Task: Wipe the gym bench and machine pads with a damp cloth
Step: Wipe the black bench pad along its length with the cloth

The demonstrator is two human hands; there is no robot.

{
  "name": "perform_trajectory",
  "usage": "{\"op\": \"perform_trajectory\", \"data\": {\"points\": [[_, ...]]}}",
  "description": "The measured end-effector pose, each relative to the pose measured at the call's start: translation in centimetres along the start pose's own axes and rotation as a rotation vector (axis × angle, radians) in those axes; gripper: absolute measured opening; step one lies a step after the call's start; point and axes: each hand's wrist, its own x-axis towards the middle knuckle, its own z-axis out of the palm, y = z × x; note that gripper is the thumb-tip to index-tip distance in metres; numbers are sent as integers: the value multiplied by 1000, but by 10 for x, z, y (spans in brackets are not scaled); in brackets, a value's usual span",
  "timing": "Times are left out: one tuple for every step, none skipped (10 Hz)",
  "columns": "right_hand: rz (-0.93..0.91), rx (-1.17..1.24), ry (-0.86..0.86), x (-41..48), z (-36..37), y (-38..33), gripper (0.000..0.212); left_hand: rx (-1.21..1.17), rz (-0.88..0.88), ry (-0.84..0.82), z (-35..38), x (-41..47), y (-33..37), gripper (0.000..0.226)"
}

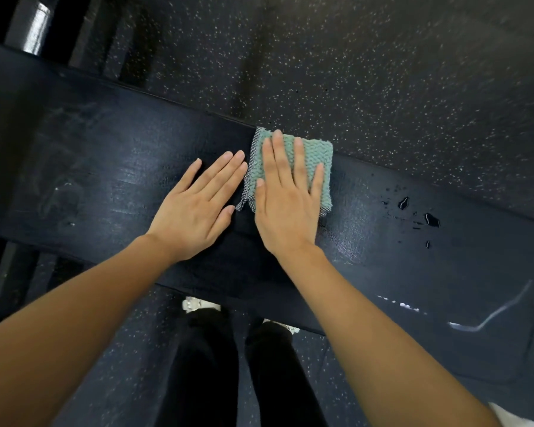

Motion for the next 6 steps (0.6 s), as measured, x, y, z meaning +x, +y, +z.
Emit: {"op": "perform_trajectory", "data": {"points": [[-68,12,-9,1,-3,13,57,-11,-3,2,-1,0,1,59],[-30,0,-13,-6,-9,30,57,-15,-9,-4,-2,0,1,59],[92,9,-14,-23,-17,66,56,-24,-6,-9,-3,0,1,59],[228,26,-14,-40,-25,97,56,-32,-8,-13,-2,0,0,59],[335,71,24,-36,-23,85,59,-38,-2,-8,-1,0,-1,59],[371,67,55,-25,-16,59,59,-37,4,-13,-1,0,-1,59]]}}
